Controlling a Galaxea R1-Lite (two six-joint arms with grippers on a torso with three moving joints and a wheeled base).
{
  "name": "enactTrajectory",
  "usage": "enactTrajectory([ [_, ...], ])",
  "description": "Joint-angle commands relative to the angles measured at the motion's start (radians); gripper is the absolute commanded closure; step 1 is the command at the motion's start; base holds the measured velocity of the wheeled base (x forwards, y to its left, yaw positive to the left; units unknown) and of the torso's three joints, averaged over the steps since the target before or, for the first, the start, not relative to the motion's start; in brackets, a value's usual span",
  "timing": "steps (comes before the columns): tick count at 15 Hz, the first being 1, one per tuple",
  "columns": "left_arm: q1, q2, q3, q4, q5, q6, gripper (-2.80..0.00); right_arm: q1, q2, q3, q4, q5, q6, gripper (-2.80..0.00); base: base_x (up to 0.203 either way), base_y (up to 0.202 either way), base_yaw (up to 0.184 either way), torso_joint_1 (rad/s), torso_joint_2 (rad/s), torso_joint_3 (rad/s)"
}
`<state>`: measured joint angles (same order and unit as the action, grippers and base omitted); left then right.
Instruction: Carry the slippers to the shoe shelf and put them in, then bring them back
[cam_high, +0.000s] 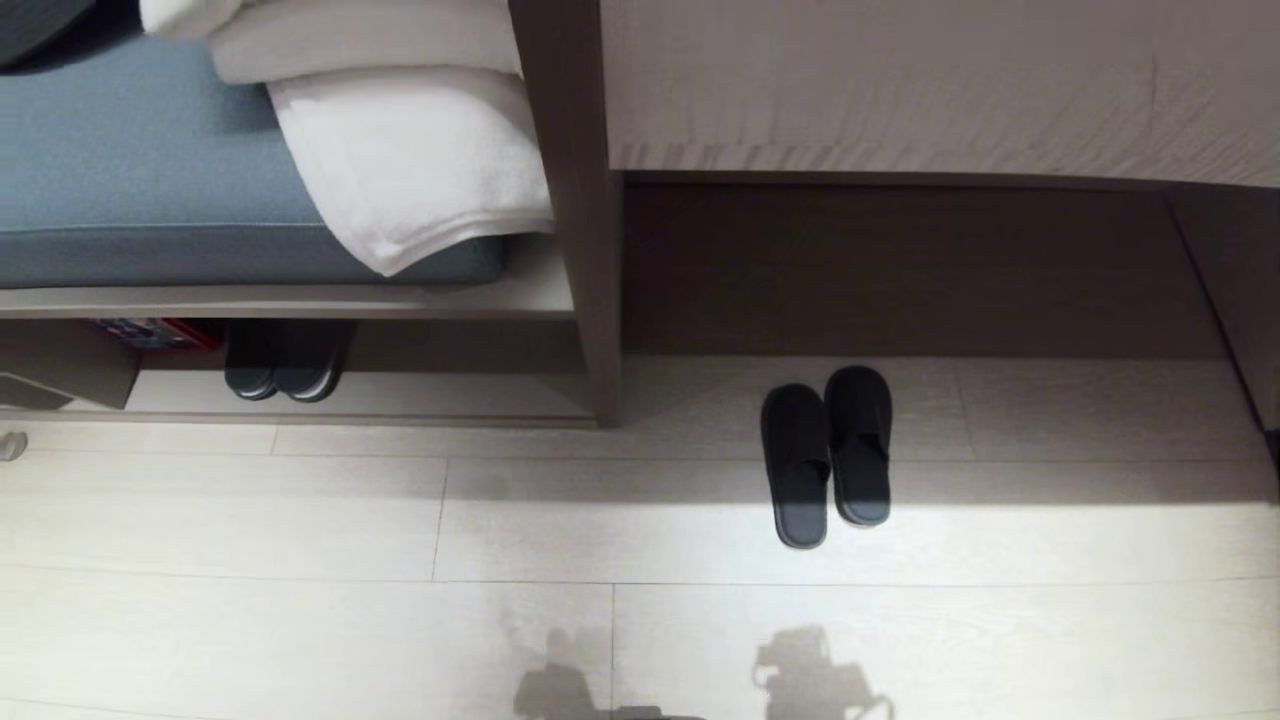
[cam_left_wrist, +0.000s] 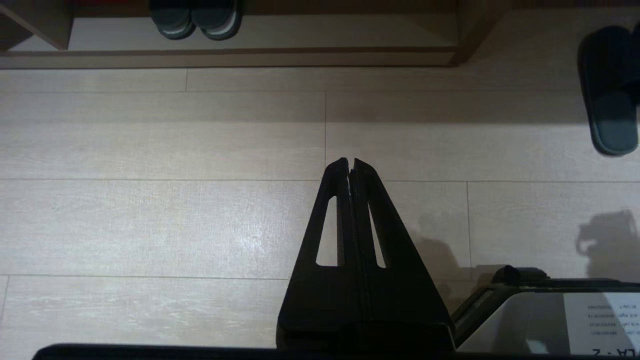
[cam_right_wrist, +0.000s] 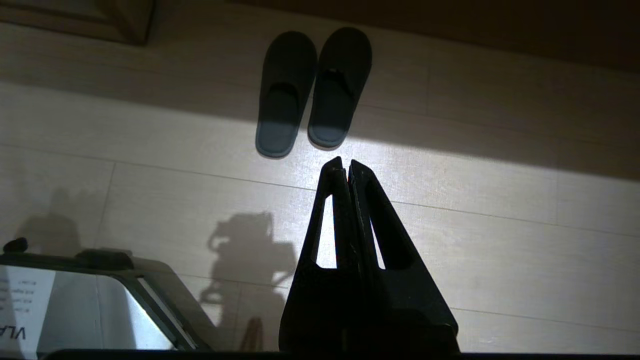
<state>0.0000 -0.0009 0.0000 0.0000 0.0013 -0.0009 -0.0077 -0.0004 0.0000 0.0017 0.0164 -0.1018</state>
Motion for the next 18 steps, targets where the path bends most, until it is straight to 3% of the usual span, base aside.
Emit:
enactTrajectory([
  [1,0.0,0.001,0.0,0.0,0.0,-0.001,0.0,0.0,0.002,0.0,-0.002,0.0,-0.001,0.0,0.0,0.0,0.0,0.002,0.0,0.199],
  [18,0.0,0.001,0.0,-0.002,0.0,-0.001,0.0,0.002,0.002,0.0,0.0,0.0,0.001,0.0,0.0,0.0,0.0,0.001,0.0,0.204],
])
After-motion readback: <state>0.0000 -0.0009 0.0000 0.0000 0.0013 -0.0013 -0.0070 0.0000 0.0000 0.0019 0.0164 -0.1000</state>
